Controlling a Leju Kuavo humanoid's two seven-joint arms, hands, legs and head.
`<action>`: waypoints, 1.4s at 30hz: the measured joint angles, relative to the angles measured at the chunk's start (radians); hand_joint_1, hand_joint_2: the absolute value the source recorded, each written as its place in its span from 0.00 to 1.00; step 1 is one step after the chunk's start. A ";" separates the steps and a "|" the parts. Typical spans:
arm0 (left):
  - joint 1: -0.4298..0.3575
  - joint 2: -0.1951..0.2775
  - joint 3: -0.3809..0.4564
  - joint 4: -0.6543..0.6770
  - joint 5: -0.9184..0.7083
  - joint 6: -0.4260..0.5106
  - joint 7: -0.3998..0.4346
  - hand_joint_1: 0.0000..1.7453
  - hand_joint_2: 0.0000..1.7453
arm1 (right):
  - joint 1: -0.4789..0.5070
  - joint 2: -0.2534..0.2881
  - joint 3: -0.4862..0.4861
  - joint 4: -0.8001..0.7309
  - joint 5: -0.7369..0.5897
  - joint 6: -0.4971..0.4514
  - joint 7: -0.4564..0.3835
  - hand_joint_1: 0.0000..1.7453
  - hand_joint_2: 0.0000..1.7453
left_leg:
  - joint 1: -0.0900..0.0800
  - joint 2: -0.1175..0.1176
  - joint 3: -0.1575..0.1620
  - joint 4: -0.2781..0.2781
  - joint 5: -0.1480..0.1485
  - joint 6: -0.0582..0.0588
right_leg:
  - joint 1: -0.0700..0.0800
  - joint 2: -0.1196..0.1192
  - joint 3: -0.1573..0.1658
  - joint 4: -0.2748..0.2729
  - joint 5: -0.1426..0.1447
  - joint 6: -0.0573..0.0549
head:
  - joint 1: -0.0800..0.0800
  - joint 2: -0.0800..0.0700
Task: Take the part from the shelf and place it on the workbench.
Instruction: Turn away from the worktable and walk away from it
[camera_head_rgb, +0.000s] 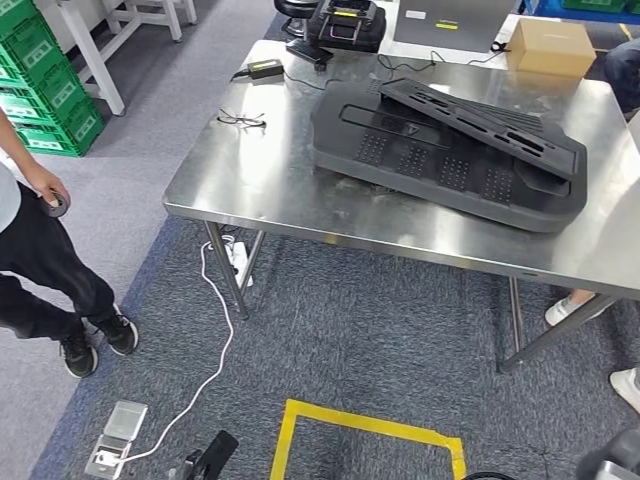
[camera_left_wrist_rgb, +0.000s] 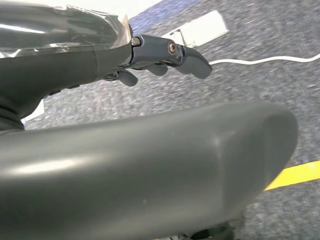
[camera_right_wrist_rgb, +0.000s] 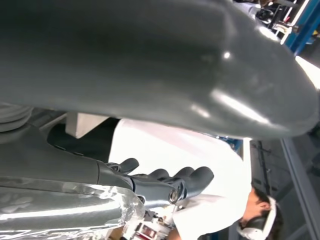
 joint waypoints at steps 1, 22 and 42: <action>0.000 0.000 0.000 0.000 0.000 0.000 0.000 0.00 0.00 | 0.000 0.002 0.000 0.000 0.000 0.000 0.000 0.00 0.00 | 0.000 -0.001 -0.014 0.056 -0.054 -0.004 | 0.001 -0.002 -0.016 0.002 0.011 -0.003 | -0.001 0.000; -0.003 0.009 0.005 0.000 0.004 -0.003 0.000 0.00 0.00 | 0.000 0.010 -0.004 0.016 -0.001 0.000 0.000 0.00 0.00 | -0.007 0.008 0.069 -0.077 0.035 0.046 | -0.010 0.005 -0.126 0.292 -0.053 0.055 | 0.004 0.000; -0.007 0.013 0.014 0.000 0.004 -0.009 -0.003 0.00 0.00 | -0.009 0.014 -0.008 0.024 -0.010 0.001 0.000 0.00 0.00 | 0.010 0.002 0.187 -0.053 -0.075 -0.002 | 0.002 -0.006 -0.173 0.111 0.068 0.029 | -0.001 0.000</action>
